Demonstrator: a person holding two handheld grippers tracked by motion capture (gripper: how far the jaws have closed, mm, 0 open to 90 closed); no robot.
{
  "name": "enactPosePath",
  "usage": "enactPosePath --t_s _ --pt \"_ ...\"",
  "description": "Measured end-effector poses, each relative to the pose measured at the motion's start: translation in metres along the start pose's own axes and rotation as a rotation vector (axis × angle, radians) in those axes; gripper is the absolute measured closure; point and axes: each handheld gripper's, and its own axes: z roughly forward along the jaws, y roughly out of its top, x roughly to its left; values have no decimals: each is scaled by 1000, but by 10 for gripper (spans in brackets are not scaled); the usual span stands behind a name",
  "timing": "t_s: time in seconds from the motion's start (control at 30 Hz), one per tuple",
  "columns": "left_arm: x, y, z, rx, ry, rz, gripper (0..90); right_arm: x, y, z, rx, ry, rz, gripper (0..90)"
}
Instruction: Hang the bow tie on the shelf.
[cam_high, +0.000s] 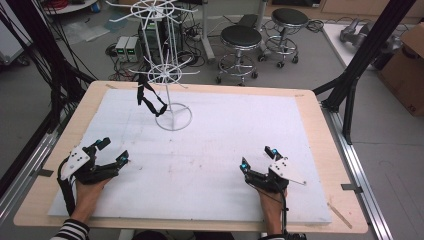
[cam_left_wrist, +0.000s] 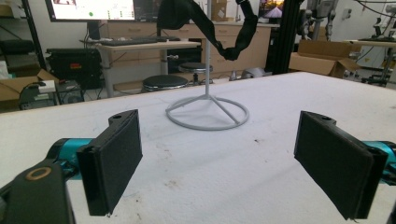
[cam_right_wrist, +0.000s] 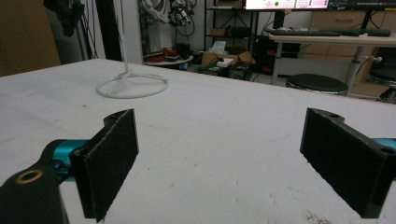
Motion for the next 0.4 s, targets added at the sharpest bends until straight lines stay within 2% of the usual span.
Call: enactPosePath --t_s 0.13,0.4 --pt "0 0 -1 -5 7 -8 155 -1 0 0 -1 5 6 104" --pt "-1 -1 -3 -26 12 3 157 0 -1 -1 -17 -9 1 104"
